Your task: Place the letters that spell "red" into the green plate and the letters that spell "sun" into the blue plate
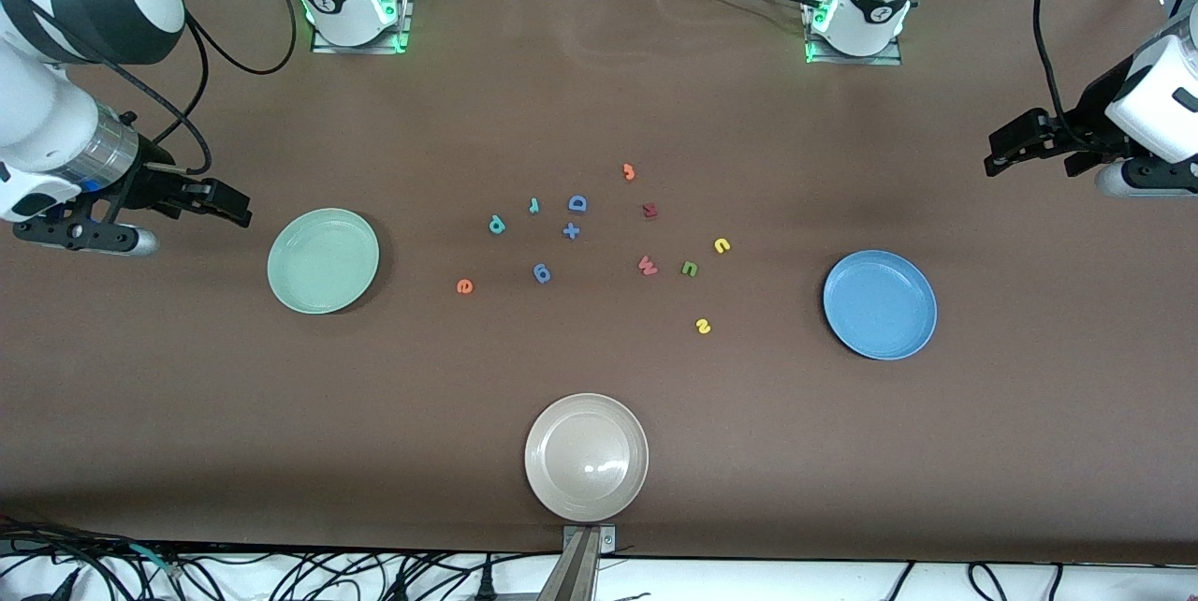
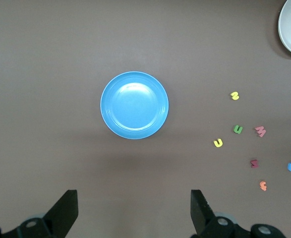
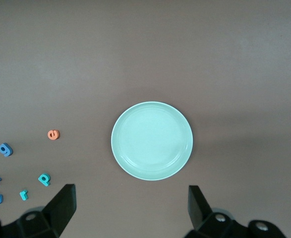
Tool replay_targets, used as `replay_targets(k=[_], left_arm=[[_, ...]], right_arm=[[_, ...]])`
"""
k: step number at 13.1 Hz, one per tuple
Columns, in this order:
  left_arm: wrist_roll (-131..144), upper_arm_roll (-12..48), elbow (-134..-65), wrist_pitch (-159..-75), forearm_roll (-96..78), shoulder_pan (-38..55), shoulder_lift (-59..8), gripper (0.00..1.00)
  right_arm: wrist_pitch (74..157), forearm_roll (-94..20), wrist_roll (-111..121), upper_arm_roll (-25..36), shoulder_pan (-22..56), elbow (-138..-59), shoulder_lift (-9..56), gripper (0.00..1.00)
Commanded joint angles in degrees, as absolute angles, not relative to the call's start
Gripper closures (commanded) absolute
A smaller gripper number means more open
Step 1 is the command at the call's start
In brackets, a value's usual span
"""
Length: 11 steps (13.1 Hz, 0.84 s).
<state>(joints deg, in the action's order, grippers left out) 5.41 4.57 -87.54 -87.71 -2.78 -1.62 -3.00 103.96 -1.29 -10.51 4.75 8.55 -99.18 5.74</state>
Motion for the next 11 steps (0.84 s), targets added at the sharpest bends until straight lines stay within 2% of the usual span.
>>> replay_targets(k=[1,11], left_arm=[[4.9,5.0,-86.7,-87.5,-1.8,-1.8,-3.4,0.0],[4.7,5.1,-86.7,-87.6,1.0,-1.7,-3.3,0.0]], right_arm=[[103.1,-1.3,-11.2,4.7,8.8,-99.3,4.6,0.0],[102.0,-1.3,-11.2,4.9,8.8,-100.2,4.1,0.0]])
